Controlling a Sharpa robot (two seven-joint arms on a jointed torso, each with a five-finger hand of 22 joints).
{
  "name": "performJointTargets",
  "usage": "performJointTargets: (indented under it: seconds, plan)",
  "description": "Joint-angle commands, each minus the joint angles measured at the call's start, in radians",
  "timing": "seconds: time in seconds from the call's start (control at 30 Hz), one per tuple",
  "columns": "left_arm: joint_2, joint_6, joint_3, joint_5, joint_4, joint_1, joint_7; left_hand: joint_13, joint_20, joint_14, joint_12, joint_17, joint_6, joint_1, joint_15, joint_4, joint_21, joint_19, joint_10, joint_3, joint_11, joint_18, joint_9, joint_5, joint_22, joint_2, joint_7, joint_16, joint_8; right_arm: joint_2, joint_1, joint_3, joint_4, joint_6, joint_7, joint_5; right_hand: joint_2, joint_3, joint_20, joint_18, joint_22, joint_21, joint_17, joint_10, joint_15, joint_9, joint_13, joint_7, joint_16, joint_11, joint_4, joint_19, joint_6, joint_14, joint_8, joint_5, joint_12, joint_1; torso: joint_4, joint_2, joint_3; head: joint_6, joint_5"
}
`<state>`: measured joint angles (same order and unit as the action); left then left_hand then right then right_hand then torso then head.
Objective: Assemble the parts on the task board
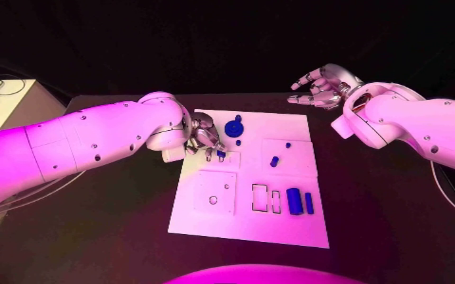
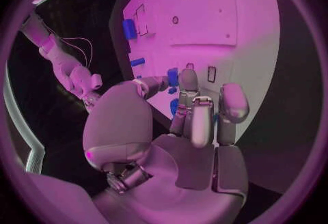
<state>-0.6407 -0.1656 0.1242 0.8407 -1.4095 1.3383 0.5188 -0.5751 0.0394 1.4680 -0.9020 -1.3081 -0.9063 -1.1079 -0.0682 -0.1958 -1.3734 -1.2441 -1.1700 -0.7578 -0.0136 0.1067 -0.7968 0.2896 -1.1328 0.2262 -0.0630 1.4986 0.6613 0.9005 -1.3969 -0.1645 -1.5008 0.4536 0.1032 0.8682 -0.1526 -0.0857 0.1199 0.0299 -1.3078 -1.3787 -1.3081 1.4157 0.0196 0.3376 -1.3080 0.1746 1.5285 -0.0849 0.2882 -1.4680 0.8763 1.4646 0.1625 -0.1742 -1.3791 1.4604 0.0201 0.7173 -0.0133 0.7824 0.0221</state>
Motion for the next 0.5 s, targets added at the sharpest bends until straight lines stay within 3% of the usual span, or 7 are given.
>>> performJointTargets:
  seconds: [0.03, 0.13, 0.5]
  plan:
    - [-0.010, 0.061, 0.000, 0.020, -0.019, 0.002, -0.016, -0.009, -0.001, 0.066, -0.007, -0.138, -0.022, 0.008, -0.010, 0.211, -0.005, -0.011, -0.021, -0.209, -0.009, -0.009, -0.121, 0.032, -0.007, 0.008, 0.012, 0.007, 0.002, 0.003, 0.002, 0.000, -0.005, 0.002, -0.002, 0.001, -0.001, -0.002, -0.003, 0.017, -0.171, 0.004, -0.161, -0.008, -0.008, 0.001, -0.088, -0.004, -0.007, 0.000, 0.002, -0.004, 0.000, 0.078, 0.005, -0.005, 0.008, -0.011, 0.0003, 0.000, -0.0020, 0.005, 0.002]
    - [-0.020, 0.063, 0.000, 0.060, -0.031, 0.002, -0.015, -0.020, -0.006, 0.069, -0.015, -0.144, -0.033, 0.016, -0.014, 0.217, -0.012, -0.023, -0.038, -0.210, -0.013, -0.012, -0.121, 0.071, -0.019, 0.015, 0.016, 0.010, 0.001, 0.005, 0.004, 0.000, -0.011, 0.002, -0.003, 0.001, 0.000, -0.003, -0.004, 0.017, -0.170, 0.006, -0.158, -0.011, -0.008, 0.001, -0.085, -0.004, -0.008, 0.000, 0.001, -0.004, -0.002, 0.077, 0.005, -0.006, 0.011, -0.011, -0.0007, 0.001, -0.0006, 0.005, 0.003]
    - [-0.009, 0.040, 0.000, 0.136, -0.027, 0.001, -0.011, -0.026, -0.008, 0.070, -0.018, -0.148, -0.038, 0.016, -0.016, 0.222, -0.016, -0.029, -0.044, -0.211, -0.015, -0.013, -0.121, 0.083, -0.028, 0.016, 0.018, 0.012, 0.000, 0.006, 0.008, 0.000, -0.017, 0.006, -0.006, 0.001, 0.000, -0.003, -0.004, 0.017, -0.170, 0.006, -0.157, -0.012, -0.008, 0.001, -0.084, -0.004, -0.009, 0.000, 0.001, -0.004, -0.002, 0.076, 0.005, -0.006, 0.012, -0.011, 0.0000, 0.001, 0.0010, 0.014, 0.006]
